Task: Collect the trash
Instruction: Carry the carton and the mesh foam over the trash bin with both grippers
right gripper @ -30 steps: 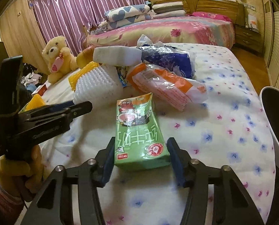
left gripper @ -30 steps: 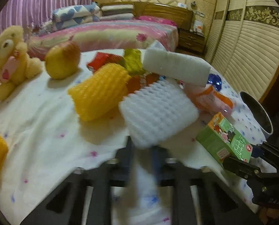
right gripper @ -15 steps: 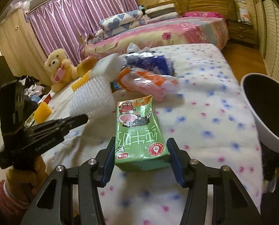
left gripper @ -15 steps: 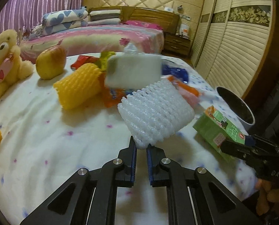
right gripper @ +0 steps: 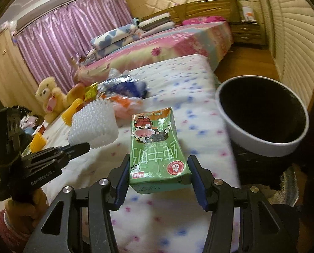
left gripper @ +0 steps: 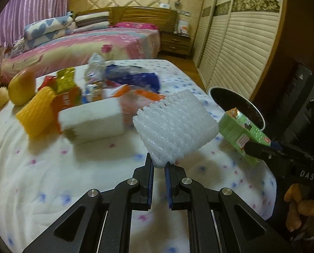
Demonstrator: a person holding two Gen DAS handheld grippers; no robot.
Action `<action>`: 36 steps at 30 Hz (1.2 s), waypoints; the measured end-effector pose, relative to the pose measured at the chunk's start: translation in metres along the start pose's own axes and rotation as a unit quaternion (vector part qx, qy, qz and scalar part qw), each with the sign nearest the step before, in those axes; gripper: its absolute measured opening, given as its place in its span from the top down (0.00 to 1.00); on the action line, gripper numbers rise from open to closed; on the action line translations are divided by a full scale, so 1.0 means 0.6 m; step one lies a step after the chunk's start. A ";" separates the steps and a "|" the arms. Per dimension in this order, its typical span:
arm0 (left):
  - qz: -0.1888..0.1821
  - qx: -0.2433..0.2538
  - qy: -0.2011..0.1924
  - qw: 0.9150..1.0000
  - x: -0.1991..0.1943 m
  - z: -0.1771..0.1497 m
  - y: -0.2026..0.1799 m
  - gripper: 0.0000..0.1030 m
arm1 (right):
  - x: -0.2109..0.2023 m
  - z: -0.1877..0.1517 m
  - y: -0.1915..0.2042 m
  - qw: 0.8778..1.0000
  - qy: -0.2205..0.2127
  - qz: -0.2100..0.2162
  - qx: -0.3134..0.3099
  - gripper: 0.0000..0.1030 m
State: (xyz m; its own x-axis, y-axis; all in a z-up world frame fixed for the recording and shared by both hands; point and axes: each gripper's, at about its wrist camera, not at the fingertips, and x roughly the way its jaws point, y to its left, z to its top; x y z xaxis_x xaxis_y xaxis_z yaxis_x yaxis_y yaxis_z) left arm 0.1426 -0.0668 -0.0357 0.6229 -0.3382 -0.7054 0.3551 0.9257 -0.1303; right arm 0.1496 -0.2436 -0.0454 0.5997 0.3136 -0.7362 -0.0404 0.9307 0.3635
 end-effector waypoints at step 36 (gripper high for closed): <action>-0.034 0.099 0.055 0.993 0.224 0.136 -0.203 0.92 | -0.042 0.069 -0.226 0.992 -0.033 -0.090 0.083 0.48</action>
State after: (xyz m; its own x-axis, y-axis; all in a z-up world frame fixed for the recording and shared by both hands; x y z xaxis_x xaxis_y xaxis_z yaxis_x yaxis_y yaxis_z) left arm 0.2397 -0.2389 -0.0579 0.5170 -0.3692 -0.7722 0.5313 0.8458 -0.0487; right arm 0.1729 -0.3857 -0.0523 0.6370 0.1276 -0.7602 0.2009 0.9246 0.3236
